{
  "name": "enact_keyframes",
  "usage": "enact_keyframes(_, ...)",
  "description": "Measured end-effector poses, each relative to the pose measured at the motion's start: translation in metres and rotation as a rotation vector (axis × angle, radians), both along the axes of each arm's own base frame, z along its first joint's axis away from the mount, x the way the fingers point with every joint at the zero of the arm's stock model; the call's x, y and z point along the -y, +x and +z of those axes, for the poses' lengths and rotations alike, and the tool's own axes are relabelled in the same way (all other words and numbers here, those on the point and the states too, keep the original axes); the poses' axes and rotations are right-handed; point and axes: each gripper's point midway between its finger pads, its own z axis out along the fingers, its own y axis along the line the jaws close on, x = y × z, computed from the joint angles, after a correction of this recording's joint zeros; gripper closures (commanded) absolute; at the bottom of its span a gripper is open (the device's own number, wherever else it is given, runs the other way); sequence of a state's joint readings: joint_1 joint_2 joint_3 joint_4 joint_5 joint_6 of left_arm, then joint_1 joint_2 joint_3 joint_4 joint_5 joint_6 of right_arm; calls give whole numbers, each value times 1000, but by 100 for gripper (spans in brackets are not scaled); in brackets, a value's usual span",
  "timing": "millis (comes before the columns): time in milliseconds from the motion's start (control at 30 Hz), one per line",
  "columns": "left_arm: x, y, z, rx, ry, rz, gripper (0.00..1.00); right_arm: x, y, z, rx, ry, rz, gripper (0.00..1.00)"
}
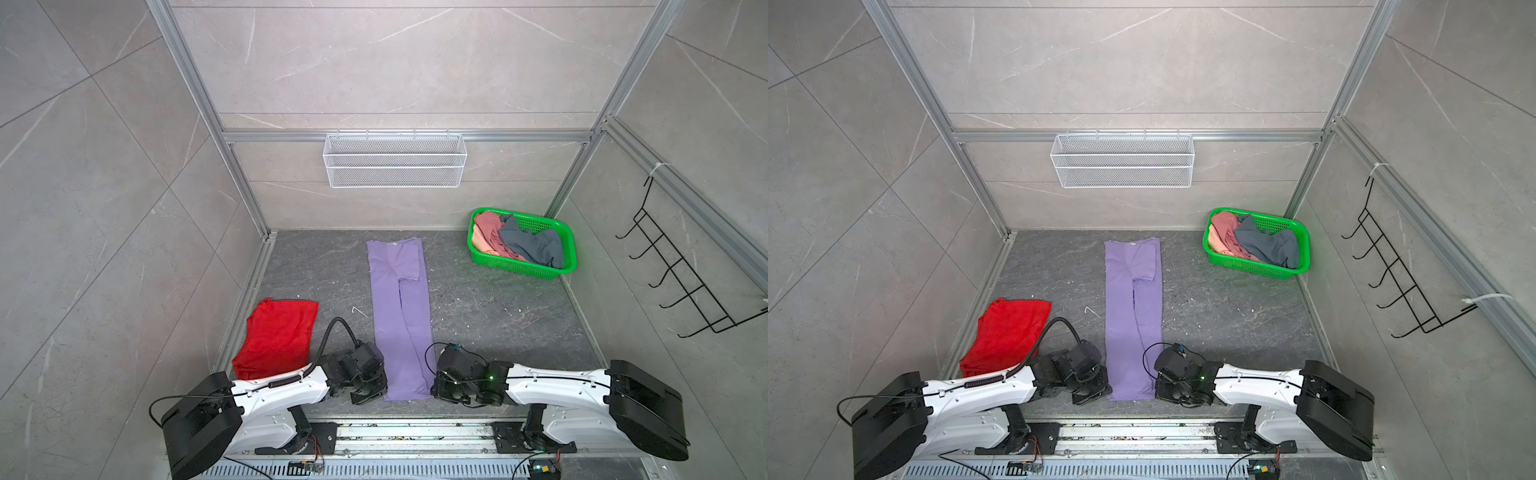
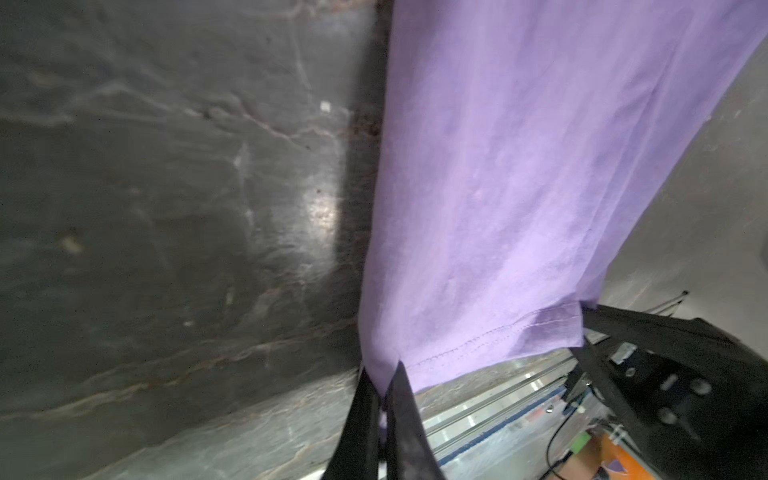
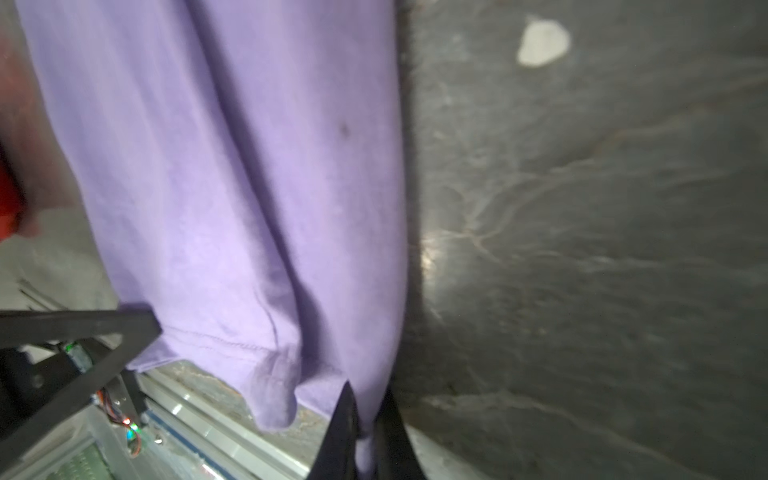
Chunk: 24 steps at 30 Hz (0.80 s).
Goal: Fold and stack the t-shirts
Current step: 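Grasp the strip's near end with both grippers and fold it toward the far end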
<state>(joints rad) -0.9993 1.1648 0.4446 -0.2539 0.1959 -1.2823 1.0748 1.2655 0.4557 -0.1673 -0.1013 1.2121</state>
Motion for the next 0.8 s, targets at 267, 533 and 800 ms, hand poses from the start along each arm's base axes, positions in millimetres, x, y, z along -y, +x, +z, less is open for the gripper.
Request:
enact_keyframes(267,0,-8,6,5,-2,-32,100,8,0,15,61,-14,-2,100)
enact_keyframes(533,28,40,50,125,-71,-38,100,-14,44,56,230,57,-53,100)
enact_keyframes(800,28,135,79,270,-59,25,100,-28,145,83,357,83,-175,100)
